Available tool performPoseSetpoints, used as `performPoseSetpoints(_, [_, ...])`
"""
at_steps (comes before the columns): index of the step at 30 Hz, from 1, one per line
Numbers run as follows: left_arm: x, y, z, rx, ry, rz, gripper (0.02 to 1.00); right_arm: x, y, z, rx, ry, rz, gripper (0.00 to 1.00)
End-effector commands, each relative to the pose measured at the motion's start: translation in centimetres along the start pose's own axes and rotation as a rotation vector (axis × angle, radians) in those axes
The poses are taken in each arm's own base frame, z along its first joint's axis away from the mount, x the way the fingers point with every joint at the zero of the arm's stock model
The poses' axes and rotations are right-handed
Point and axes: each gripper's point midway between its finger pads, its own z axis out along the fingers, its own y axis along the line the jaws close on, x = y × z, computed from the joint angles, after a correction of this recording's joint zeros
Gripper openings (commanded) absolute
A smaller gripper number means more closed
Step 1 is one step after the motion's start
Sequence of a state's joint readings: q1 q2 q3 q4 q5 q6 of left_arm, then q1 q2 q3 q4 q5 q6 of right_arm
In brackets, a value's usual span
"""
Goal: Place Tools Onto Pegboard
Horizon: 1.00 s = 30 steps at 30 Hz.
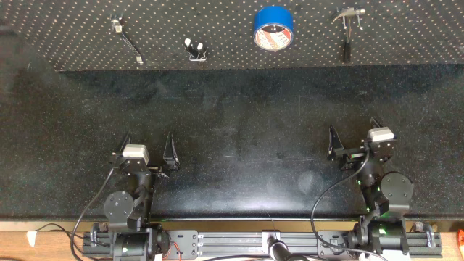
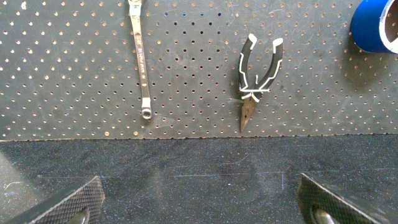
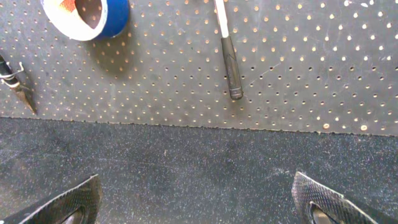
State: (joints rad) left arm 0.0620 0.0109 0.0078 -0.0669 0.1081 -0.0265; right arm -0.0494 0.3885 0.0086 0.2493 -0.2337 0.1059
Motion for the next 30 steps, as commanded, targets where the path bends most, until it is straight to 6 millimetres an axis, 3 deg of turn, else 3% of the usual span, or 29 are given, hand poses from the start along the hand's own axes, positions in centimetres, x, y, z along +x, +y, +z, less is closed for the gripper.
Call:
performPoseSetpoints(1, [0.1,0.0,0.0,-0.003,0.001,0.006,0.996,0.4,0.1,-1.0,0.009,0.008,0.022,0.996])
performPoseSetpoints(4, [0.1,0.0,0.0,-0.003,0.001,0.006,0.996,1.2,0.3,-1.7,0.010,0.031,0.034,0.996])
performPoseSetpoints(9, [0.1,0.0,0.0,-0.003,0.001,0.006,0.996,-1.2,0.7,-2.4,-0.006,-0.080,0.013,0.993])
performPoseSetpoints(30, [0.1,0.0,0.0,-0.003,0.001,0.006,0.996,-1.1,1.5,-2.3,-0.035,-0.074,0.010,0.991])
